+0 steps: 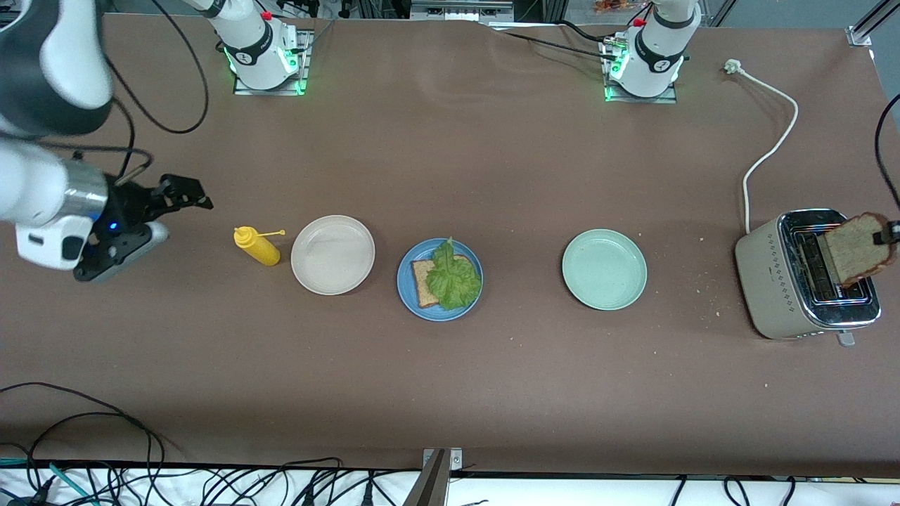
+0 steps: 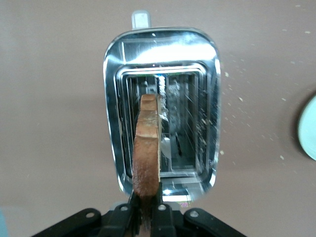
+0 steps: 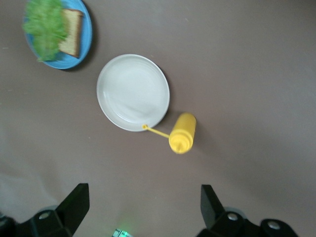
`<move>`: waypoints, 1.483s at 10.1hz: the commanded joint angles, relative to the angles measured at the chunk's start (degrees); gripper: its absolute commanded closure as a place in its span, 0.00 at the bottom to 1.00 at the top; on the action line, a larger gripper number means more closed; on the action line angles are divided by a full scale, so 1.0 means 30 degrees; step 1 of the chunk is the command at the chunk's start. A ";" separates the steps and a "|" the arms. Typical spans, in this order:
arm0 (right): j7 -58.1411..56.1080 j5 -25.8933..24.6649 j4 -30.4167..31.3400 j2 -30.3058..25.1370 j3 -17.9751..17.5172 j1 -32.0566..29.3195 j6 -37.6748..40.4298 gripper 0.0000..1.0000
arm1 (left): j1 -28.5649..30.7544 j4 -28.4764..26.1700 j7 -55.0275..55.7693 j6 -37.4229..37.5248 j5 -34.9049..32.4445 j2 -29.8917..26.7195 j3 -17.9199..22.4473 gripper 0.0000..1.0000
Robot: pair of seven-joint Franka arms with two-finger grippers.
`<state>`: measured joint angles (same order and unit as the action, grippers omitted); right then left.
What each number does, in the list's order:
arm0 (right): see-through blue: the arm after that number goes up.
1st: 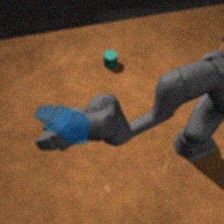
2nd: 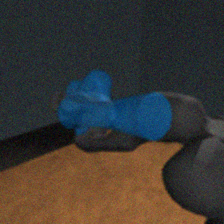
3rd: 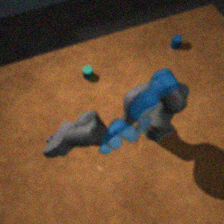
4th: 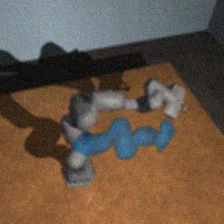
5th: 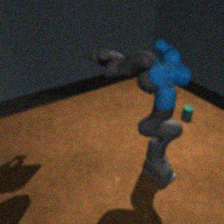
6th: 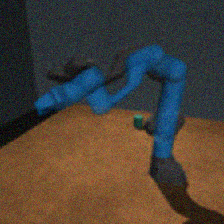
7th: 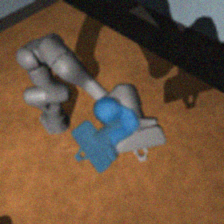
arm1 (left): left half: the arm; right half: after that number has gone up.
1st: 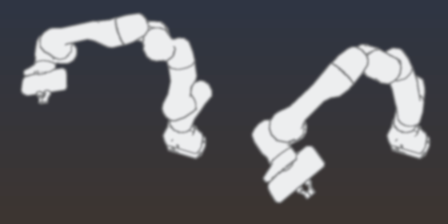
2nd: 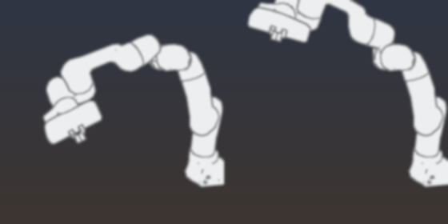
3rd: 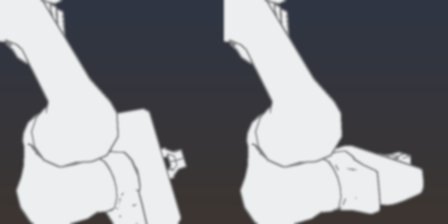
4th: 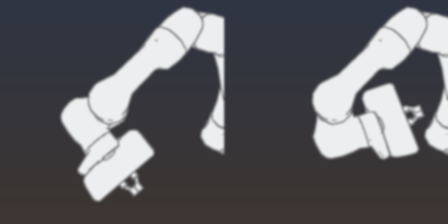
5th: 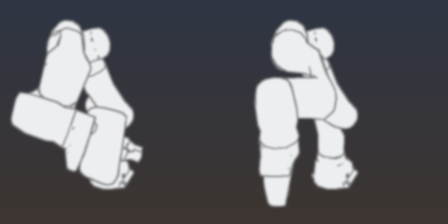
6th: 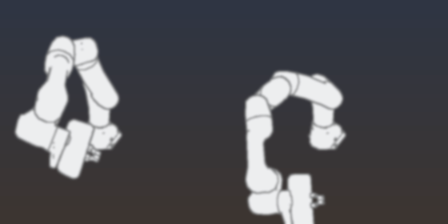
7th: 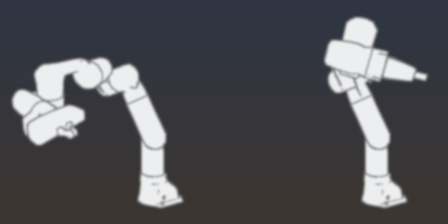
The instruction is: Make sandwich in blue plate with both arms
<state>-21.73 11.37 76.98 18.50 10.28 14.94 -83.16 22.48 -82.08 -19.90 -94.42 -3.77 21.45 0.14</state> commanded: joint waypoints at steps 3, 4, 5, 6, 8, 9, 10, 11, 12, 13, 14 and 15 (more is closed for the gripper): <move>0.5251 -0.2822 0.8168 -0.6540 -0.3161 -0.3245 -0.5522 0.00 | -0.0111 0.2424 -0.0601 0.5098 -0.0180 -0.2080 -0.0398 1.00; 0.5164 -0.2822 0.8032 -0.6693 -0.3132 -0.3917 -0.5502 0.00 | -0.0111 0.2633 -0.0602 0.5424 0.0168 -0.2109 -0.0601 1.00; 0.5163 -0.2851 0.7857 -0.7217 -0.3103 -0.4069 -0.4719 0.00 | -0.0082 0.2664 -0.0573 0.5514 0.0520 -0.2167 -0.0719 1.00; 0.5192 -0.2880 0.7333 -0.7454 -0.3074 -0.4070 -0.3522 0.00 | -0.0111 0.2664 -0.0573 0.5515 0.0552 -0.2342 -0.0807 1.00; 0.6851 -0.3142 0.5578 -0.7194 -0.3015 -0.4158 -0.1119 0.00 | -0.0141 0.2664 -0.0573 0.5515 0.0553 -0.2344 -0.1446 1.00; 0.8342 -0.3144 0.5164 -0.7135 -0.3015 -0.4158 -0.0324 0.00 | -0.0141 0.2664 -0.0515 0.5515 0.0553 -0.2344 -0.2090 1.00; 0.8966 -0.3173 0.5131 -0.7134 -0.3015 -0.4129 -0.0200 0.00 | -0.0141 0.2664 -0.0340 0.5515 0.0553 -0.2344 -0.2967 1.00; 0.9059 -0.3347 0.5159 -0.7105 -0.3015 -0.4129 -0.0402 0.00 | -0.0170 0.2664 -0.0280 0.5515 0.0611 -0.2402 -0.3788 1.00; 0.9089 -0.4074 0.5131 -0.6931 -0.3160 -0.4071 -0.1013 0.00 | -0.0721 0.2432 -0.0164 0.5486 0.0930 -0.2402 -0.4086 1.00; 0.9234 -0.4429 0.5188 -0.6842 -0.3161 -0.3896 -0.1396 0.00 | -0.1771 0.1763 0.0272 0.5312 0.1688 -0.2837 -0.4002 1.00; 0.9236 -0.4404 0.5131 -0.6725 -0.3161 -0.3895 -0.1458 0.00 | -0.2506 0.0741 0.1930 0.4411 0.2565 -0.3422 -0.4001 1.00; 0.9236 -0.4230 0.5130 -0.6724 -0.3161 -0.3895 -0.1488 0.00 | -0.3181 -0.0256 0.3774 0.3590 0.3473 -0.3747 -0.4001 1.00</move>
<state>4.78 -0.66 93.68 -2.41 1.27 3.26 -87.55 16.69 -76.00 -16.93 -79.34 1.88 14.23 -12.28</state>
